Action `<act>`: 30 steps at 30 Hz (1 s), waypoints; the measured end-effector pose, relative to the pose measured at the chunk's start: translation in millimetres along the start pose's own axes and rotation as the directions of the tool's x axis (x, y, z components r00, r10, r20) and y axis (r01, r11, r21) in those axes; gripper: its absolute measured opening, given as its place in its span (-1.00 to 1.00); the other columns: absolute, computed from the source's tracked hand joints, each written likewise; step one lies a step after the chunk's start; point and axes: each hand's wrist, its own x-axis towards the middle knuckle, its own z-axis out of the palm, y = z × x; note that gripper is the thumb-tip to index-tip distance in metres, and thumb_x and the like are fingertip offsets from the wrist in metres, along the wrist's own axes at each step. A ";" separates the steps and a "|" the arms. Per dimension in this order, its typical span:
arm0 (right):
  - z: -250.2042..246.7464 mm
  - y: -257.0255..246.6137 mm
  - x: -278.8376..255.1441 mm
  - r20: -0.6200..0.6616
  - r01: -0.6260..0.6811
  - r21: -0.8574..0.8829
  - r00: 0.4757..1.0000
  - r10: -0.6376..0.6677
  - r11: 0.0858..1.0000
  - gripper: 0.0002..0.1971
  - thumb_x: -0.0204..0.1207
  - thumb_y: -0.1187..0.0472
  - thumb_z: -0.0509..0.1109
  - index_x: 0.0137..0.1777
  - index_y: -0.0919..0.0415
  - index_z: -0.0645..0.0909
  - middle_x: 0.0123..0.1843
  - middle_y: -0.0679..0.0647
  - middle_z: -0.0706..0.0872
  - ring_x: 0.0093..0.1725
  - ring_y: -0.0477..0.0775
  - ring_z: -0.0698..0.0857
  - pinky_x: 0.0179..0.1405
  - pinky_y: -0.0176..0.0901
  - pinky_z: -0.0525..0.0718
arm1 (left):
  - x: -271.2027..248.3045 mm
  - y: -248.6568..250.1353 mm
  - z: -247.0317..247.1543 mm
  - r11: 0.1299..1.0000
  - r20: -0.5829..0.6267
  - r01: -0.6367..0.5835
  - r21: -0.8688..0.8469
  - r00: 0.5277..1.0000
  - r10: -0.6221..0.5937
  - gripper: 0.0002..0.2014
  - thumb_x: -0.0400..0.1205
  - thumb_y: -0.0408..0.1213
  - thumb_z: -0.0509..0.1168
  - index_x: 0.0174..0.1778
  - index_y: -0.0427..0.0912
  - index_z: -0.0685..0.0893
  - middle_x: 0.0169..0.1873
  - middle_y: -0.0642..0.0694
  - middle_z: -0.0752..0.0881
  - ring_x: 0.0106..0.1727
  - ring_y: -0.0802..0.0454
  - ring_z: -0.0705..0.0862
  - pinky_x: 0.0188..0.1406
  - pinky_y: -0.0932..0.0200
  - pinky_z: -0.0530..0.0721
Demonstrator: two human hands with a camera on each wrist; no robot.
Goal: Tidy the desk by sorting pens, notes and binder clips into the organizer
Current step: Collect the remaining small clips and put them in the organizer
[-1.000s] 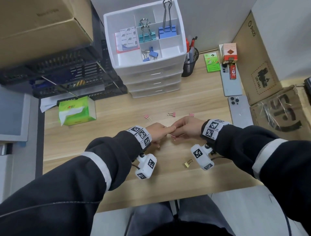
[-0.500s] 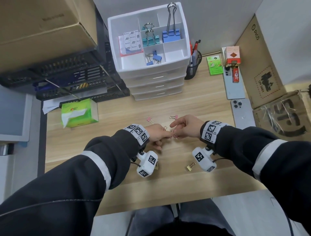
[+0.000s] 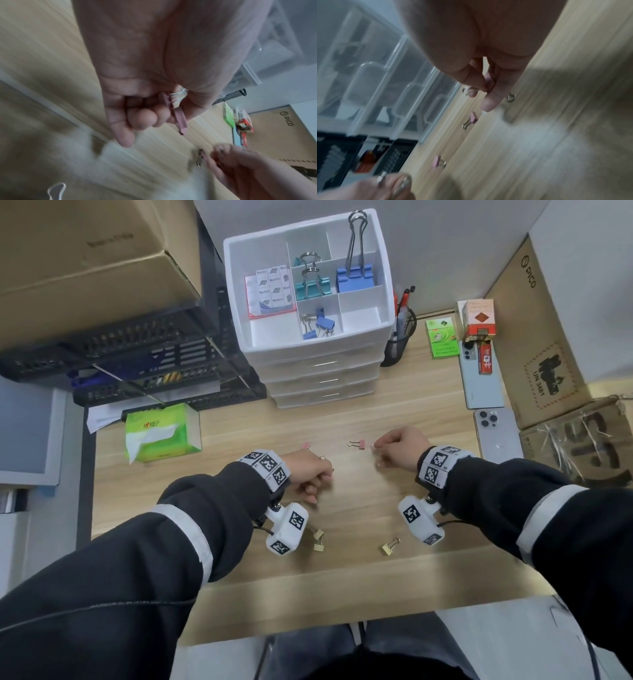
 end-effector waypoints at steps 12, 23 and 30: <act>-33.9 17.3 24.0 -0.180 -0.173 0.068 0.967 0.182 0.983 -0.81 0.50 0.08 0.38 -0.22 0.20 0.60 -0.31 0.15 0.62 -0.41 0.09 0.54 -0.44 -0.17 0.50 | -1.7 4.4 -28.9 0.904 -0.001 -0.134 -0.406 0.989 0.147 -0.83 0.21 -0.48 -0.01 -0.65 -0.22 0.39 -0.67 -0.19 0.45 -0.68 -0.08 0.52 -0.45 0.12 0.69; -22.2 10.8 31.5 -0.174 -0.081 -0.613 0.984 -0.034 0.786 -0.77 0.33 0.02 0.45 -0.12 0.13 0.58 -0.20 0.09 0.72 -0.26 0.15 0.70 -0.26 -0.07 0.72 | 4.5 21.8 -33.4 0.867 -0.062 -0.182 -0.463 0.983 0.174 -0.69 0.55 -0.62 -0.08 -0.43 -0.32 0.46 -0.66 -0.14 0.36 -0.66 0.00 0.37 -0.52 0.18 0.57; -13.8 -2.7 38.1 -0.168 -0.103 -0.481 0.986 0.024 0.870 -0.73 0.44 0.02 0.31 -0.19 0.25 0.64 -0.22 0.15 0.72 -0.23 0.22 0.69 -0.25 -0.11 0.60 | 4.3 21.2 -40.2 0.893 -0.005 -0.132 -0.431 0.990 0.143 -0.56 0.76 -0.13 0.09 -0.45 -0.22 0.47 -0.56 -0.08 0.36 -0.58 0.01 0.37 -0.49 0.15 0.60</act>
